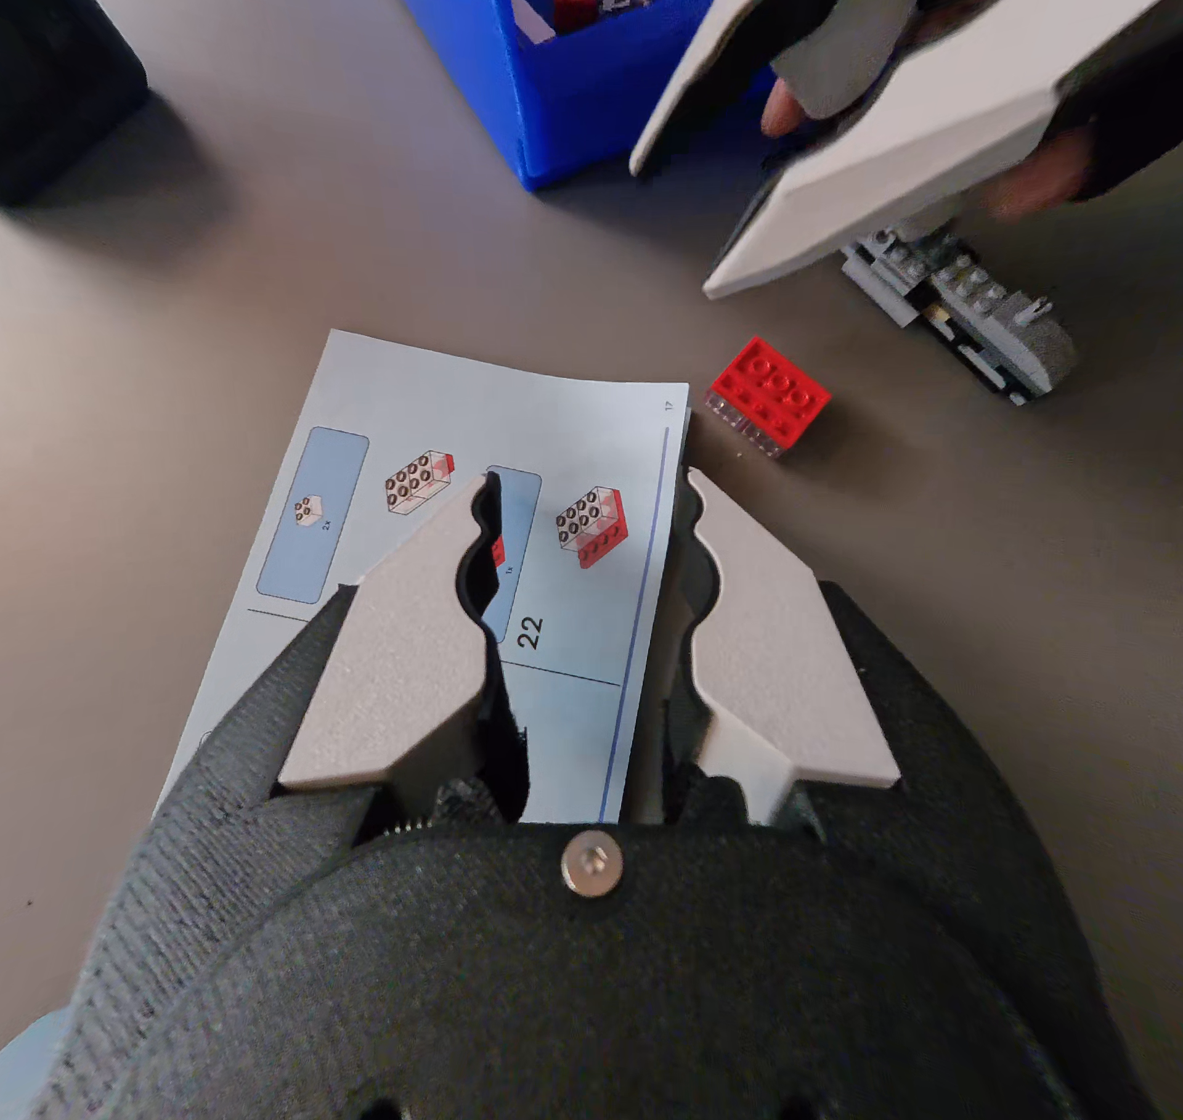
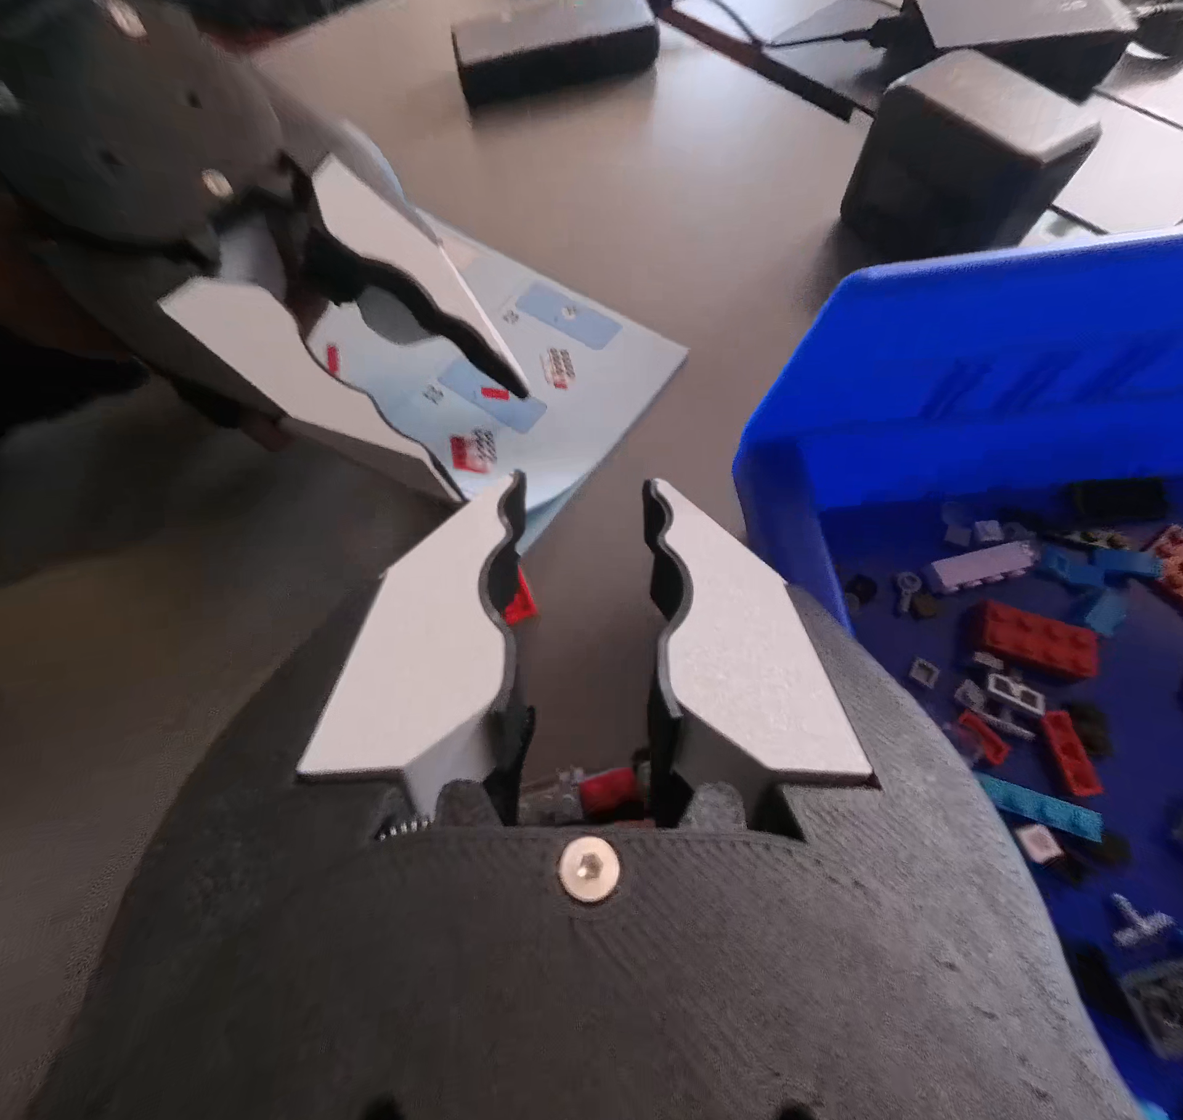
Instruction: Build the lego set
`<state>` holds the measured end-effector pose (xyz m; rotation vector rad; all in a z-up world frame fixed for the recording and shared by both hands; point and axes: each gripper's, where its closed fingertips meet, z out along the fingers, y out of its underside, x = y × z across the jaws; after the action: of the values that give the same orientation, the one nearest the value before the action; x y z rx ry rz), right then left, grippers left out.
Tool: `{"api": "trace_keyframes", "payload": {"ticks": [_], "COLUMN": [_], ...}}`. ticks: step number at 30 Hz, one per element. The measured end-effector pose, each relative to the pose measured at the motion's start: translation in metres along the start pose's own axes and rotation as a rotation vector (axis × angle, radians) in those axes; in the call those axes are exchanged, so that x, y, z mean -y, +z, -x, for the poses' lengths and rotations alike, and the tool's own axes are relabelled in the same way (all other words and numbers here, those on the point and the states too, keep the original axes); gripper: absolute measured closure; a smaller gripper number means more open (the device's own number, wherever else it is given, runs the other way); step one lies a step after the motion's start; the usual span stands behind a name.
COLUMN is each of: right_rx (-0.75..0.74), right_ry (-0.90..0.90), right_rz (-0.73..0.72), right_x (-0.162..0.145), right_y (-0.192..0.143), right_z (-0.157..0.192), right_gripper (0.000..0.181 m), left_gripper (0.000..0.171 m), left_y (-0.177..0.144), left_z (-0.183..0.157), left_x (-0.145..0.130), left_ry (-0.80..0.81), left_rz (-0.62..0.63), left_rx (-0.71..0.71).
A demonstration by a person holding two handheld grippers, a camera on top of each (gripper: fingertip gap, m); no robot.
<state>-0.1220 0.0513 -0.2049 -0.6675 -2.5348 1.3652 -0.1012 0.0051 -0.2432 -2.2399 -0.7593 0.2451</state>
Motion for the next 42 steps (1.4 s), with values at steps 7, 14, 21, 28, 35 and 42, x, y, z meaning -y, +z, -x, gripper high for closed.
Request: {"api": "trace_keyframes", "payload": {"ticks": [7,14,21,28,35,42], "right_rx": [-0.04,-0.082,-0.101,-0.124,-0.133,-0.133], "right_ry": [-0.198,-0.329,-0.364,-0.405,-0.429,-0.431], "right_rz": [0.106,0.12,0.126,0.118,0.106,0.105], "right_x": [-0.015,-0.009,-0.01,-0.009,-0.007,-0.007], "right_y": [0.01,0.017,0.019,0.022,0.023,0.023], "right_z": [0.004,-0.001,-0.002,0.0,0.002,0.002], "right_gripper": [0.142,0.142,0.142,0.141,0.141,0.141], "left_gripper": [0.117,0.117,0.116,0.116,0.116,0.116], "left_y": [-0.002,-0.003,-0.006,-0.006,-0.007,-0.006], "left_z": [0.001,0.001,0.002,0.002,0.001,0.001], "left_x": [0.001,0.002,0.003,0.003,0.003,0.002], "left_ry": [-0.027,-0.05,-0.069,-0.075,-0.079,-0.079], "left_rz": [-0.013,-0.024,-0.036,-0.037,-0.039,-0.032], "left_rx": [-0.011,-0.025,-0.031,-0.033,-0.039,-0.043]}}
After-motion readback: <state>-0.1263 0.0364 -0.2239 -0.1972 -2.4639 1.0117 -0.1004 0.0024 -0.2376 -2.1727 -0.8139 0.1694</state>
